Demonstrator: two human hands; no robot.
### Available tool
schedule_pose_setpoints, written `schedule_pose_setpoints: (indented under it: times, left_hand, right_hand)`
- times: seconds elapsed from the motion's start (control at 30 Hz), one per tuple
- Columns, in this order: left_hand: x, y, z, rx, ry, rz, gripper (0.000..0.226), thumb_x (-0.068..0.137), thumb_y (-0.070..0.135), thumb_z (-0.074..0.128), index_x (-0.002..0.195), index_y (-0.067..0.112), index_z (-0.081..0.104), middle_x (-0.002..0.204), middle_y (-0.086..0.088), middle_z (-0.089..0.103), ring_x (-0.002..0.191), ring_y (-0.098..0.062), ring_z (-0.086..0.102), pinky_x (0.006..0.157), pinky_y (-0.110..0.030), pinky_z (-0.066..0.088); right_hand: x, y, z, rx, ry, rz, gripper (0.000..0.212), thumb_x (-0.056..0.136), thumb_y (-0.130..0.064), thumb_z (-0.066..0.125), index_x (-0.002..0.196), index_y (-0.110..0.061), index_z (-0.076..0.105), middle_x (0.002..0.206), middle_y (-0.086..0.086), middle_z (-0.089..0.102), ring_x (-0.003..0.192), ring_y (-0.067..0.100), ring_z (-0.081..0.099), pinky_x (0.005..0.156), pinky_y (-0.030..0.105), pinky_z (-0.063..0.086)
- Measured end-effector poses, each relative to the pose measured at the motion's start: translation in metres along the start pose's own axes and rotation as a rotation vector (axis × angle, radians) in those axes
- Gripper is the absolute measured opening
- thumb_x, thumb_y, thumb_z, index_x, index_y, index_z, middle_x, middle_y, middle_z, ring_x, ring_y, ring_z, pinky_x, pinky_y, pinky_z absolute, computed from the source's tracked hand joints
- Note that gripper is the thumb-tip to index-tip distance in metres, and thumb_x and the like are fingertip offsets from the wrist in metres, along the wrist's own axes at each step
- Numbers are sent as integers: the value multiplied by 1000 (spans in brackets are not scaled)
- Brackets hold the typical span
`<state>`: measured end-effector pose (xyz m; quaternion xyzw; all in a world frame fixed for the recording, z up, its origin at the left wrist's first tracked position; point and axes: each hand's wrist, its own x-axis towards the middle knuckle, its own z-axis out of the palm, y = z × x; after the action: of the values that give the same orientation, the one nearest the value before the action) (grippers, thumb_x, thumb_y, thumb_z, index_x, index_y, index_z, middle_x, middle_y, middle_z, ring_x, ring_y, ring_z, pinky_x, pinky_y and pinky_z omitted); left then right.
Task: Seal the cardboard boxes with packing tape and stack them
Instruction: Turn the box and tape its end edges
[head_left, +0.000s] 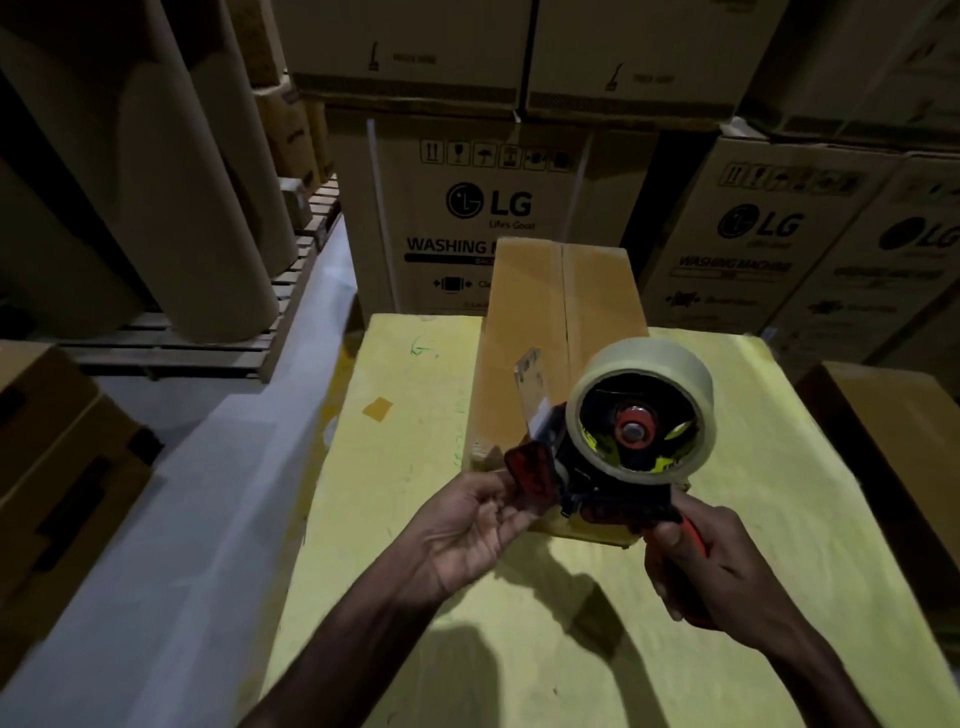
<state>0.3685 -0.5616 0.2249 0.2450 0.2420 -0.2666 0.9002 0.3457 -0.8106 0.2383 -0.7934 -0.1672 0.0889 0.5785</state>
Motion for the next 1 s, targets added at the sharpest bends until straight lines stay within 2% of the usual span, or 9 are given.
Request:
schedule_pose_setpoints:
  times: [0.03,0.1,0.2,0.33,0.5,0.6,0.77,0.9,1.0]
  left_hand:
    - [0,0,0,-4,-2,-8,29,93,-15,41,114,-18,61,101,-31,73,79,-34,78,74,-42,63]
    - [-1,-2,-1,3,-8,-17,31,100,-13,33,109,-17,62,100,-31,73,78,-34,78,70,-42,63]
    - [-2,0,-1,61,-5,-5,29,103,-6,36,109,-15,62,97,-29,74,75,-32,78,67,-43,64]
    - [-1,8,-1,189,17,6,30,105,3,37,112,-11,63,92,-27,75,71,-32,78,64,-39,65]
    - [3,11,-6,160,-22,24,32,102,4,39,128,-6,54,93,-29,75,70,-33,78,68,-35,63]
    - [4,9,-6,159,-15,53,30,99,6,42,119,-9,57,89,-27,75,65,-31,76,60,-31,63]
    - [9,4,-9,223,84,109,23,99,2,54,113,-10,67,94,-25,75,67,-26,77,57,-27,63]
    - [10,3,-18,331,160,106,12,94,-8,59,91,-13,70,69,-17,71,49,-14,69,46,-17,55]
    - [8,9,-20,287,150,109,7,85,-7,69,86,-9,76,70,-16,72,52,-13,71,48,-16,56]
  right_hand:
    - [1,1,1,6,-3,2,32,98,-37,49,122,-22,65,54,14,59,34,28,50,36,32,37]
    - [3,3,1,19,-16,3,29,100,-29,45,121,-20,64,54,14,59,34,26,50,39,26,37]
    - [5,6,1,43,-29,14,28,101,-24,43,118,-17,63,53,13,58,33,21,49,43,18,37]
    - [6,8,1,75,-50,19,31,101,-21,38,116,-22,65,50,14,58,33,16,46,42,18,36]
    - [11,5,3,139,-49,22,31,101,-23,36,105,-23,66,48,16,56,31,14,44,42,16,36]
    - [14,7,4,144,-49,27,33,101,-25,36,111,-23,68,50,16,57,32,17,46,42,18,37]
    - [18,11,4,151,-84,15,36,102,-26,35,119,-25,67,50,21,56,33,21,44,41,23,37]
    - [22,8,-1,158,-67,-7,35,102,-26,34,110,-28,68,48,26,52,32,20,43,41,19,36]
    - [24,11,-7,153,-49,11,32,101,-31,36,111,-26,66,49,26,52,32,20,42,41,18,36]
